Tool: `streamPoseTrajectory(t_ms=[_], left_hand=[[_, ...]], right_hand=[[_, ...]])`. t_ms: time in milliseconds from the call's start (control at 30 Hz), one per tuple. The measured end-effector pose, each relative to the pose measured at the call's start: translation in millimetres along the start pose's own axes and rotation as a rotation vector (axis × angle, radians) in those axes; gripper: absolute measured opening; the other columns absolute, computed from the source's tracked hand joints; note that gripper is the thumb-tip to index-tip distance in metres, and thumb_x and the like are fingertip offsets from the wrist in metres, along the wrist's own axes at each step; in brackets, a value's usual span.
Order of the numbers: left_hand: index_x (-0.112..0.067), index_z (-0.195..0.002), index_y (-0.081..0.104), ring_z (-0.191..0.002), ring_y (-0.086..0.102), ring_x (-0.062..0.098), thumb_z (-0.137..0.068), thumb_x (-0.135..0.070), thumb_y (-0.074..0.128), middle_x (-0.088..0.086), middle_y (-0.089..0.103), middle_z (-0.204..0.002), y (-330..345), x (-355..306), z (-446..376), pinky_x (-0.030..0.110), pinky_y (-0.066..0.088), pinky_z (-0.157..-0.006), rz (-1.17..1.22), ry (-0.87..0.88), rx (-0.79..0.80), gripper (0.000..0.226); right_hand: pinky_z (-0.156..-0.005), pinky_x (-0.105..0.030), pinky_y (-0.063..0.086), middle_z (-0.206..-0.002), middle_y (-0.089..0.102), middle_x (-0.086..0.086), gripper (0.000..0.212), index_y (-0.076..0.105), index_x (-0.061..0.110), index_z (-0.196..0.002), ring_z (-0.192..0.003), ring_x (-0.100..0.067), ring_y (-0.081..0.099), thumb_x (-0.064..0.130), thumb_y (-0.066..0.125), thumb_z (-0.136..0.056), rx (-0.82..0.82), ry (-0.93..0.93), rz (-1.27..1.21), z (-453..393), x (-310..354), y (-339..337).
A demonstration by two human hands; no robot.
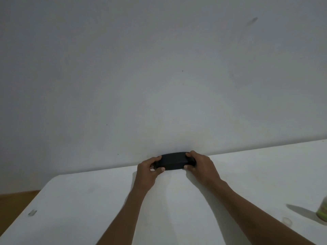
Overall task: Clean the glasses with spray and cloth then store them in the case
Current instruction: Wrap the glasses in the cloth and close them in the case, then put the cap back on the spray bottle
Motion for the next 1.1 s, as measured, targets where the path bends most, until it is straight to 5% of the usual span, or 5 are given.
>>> streamPoseTrajectory(t_ms=[167, 367, 467, 800, 1100], left_hand=[[-0.01, -0.129, 0.067, -0.103, 0.066, 0.015, -0.082, 0.002, 0.08, 0.0, 0.069, -0.116, 2, -2, 0, 0.007, 0.048, -0.091, -0.017, -0.038, 0.019, 0.051], [-0.009, -0.14, 0.058, -0.124, 0.059, 0.028, -0.079, -0.009, 0.084, 0.008, 0.06, -0.136, 2, -28, 8, 0.042, 0.051, -0.105, -0.197, -0.052, 0.03, 0.066], [-0.014, -0.132, 0.063, -0.115, 0.064, 0.03, -0.075, -0.016, 0.086, 0.006, 0.064, -0.127, 12, -53, 24, 0.051, 0.059, -0.091, -0.139, -0.002, -0.027, 0.061], [-0.025, -0.11, 0.078, -0.109, 0.064, 0.014, -0.084, -0.018, 0.078, -0.004, 0.074, -0.116, 111, -172, 103, 0.029, 0.049, -0.095, -0.141, 0.258, 0.299, 0.027], [-0.029, -0.121, 0.072, -0.095, 0.064, 0.011, -0.078, -0.016, 0.08, 0.0, 0.069, -0.117, 186, -214, 173, 0.007, 0.046, -0.072, -0.168, 0.299, 0.497, 0.046]], right_hand=[[-0.067, -0.026, 0.039, -0.097, 0.072, 0.003, 0.026, 0.066, 0.019, -0.108, -0.084, -0.017, 0.061, 0.023, 0.076, -0.084, 0.002, 0.027, 0.023, 1, 2, -1], [-0.077, -0.034, 0.055, -0.11, 0.074, -0.004, 0.04, 0.067, 0.028, -0.125, -0.102, -0.028, 0.068, 0.015, 0.062, -0.087, 0.092, 0.094, 0.182, 12, 20, -21], [-0.085, -0.033, 0.051, -0.122, 0.071, -0.003, 0.042, 0.064, 0.028, -0.131, -0.115, -0.025, 0.064, 0.022, 0.065, -0.09, 0.012, 0.099, 0.214, 29, 26, -52], [-0.087, -0.033, 0.052, -0.115, 0.075, -0.005, 0.029, 0.071, 0.027, -0.118, -0.107, -0.023, 0.069, 0.025, 0.07, -0.089, -0.337, 0.189, 0.186, 107, 9, -228], [-0.086, -0.033, 0.054, -0.11, 0.069, -0.004, 0.054, 0.066, 0.025, -0.127, -0.094, -0.021, 0.067, 0.036, 0.085, -0.078, -0.446, 0.332, -0.101, 213, -56, -259]])
Point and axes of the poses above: each hand's wrist, its own z-axis away from the middle knuckle, its own y-axis out of the palm, x = y × z, the point moved 4 cm from there along -z, towards the middle knuckle
